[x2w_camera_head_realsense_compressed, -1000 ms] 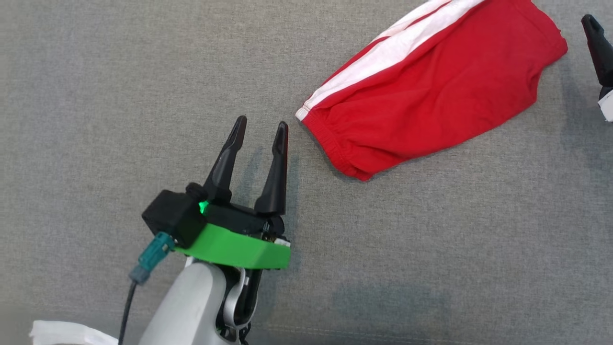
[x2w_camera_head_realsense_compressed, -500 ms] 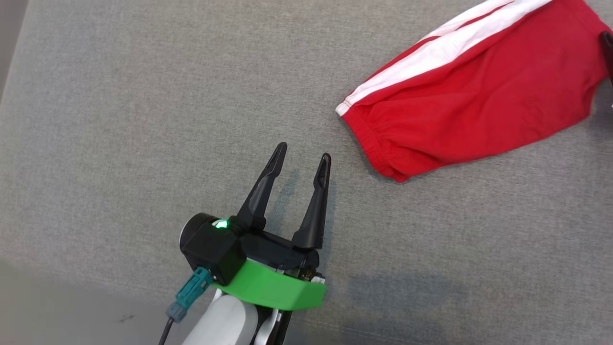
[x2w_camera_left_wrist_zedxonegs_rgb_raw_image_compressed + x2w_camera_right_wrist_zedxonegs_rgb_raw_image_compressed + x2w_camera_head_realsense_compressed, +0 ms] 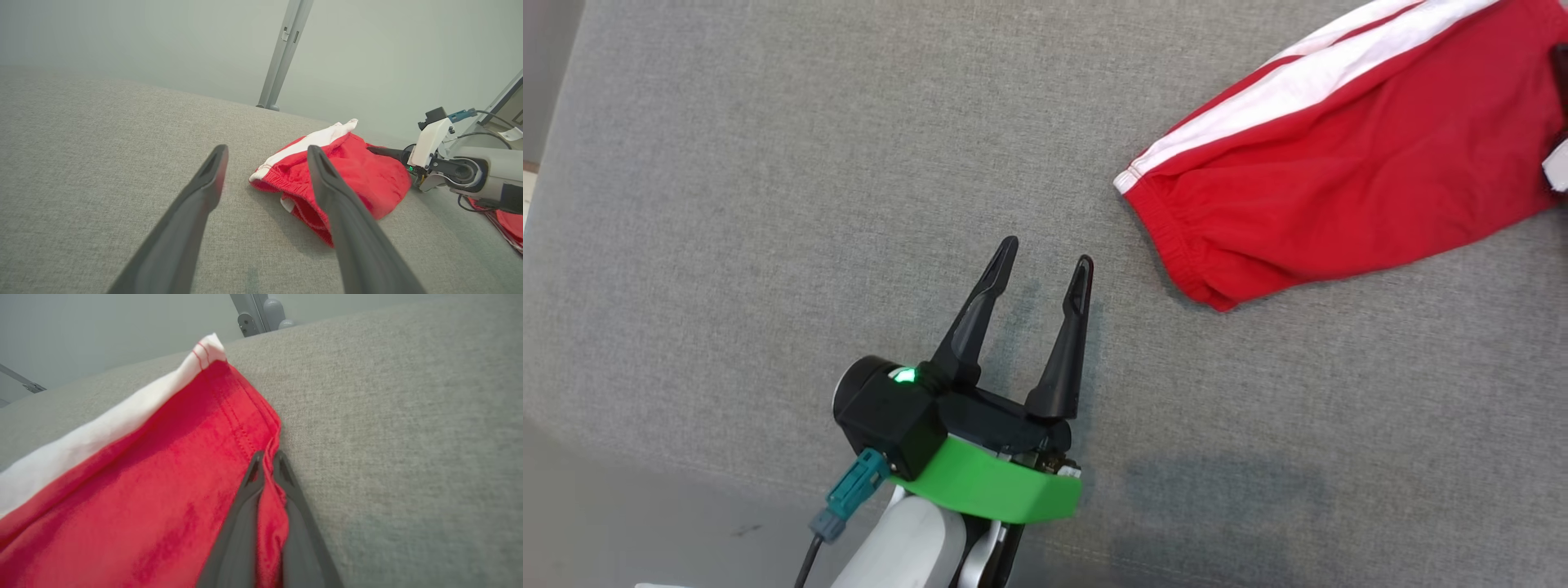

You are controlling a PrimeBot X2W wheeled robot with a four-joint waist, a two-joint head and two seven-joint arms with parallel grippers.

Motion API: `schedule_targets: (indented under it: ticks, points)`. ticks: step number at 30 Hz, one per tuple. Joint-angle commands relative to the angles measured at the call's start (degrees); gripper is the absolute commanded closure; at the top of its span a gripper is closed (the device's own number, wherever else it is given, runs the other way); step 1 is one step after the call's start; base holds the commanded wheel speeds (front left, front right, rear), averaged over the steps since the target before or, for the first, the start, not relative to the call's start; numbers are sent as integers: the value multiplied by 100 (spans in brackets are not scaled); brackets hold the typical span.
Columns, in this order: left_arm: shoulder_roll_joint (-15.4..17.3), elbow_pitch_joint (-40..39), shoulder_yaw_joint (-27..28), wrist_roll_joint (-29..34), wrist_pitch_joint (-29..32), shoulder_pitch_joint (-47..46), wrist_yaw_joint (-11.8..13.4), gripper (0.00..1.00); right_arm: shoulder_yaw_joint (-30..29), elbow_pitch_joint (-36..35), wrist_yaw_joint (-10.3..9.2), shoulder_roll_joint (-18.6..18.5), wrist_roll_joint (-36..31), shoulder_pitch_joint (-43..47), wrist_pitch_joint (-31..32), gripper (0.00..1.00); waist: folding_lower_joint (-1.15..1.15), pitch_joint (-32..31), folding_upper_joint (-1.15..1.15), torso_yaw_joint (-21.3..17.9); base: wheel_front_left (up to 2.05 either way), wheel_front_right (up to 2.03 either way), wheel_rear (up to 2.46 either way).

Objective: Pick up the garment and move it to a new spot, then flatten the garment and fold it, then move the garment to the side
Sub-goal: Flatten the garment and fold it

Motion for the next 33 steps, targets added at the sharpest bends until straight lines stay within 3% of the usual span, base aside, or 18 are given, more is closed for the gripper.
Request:
schedule_targets:
  ticks: [1,15,24,33]
  points:
    - [-1,12,5,-7,-11,-44,-18,0,109,30,-1,56,64,266,27,100,0,-94,0,-94,0,0,0]
    - [3,220,48,107,-11,233,-49,0,29,-684,-4,-96,622,1146,-984,100,0,-924,0,-685,0,0,0]
    - [2,312,86,196,-12,438,-17,0,-151,-773,-4,-310,858,2055,-1146,100,0,-1367,0,-938,0,0,0]
    - [3,443,90,269,-12,497,-54,0,-148,-911,-3,-70,489,1967,-1187,100,0,-1553,0,-1034,0,0,0]
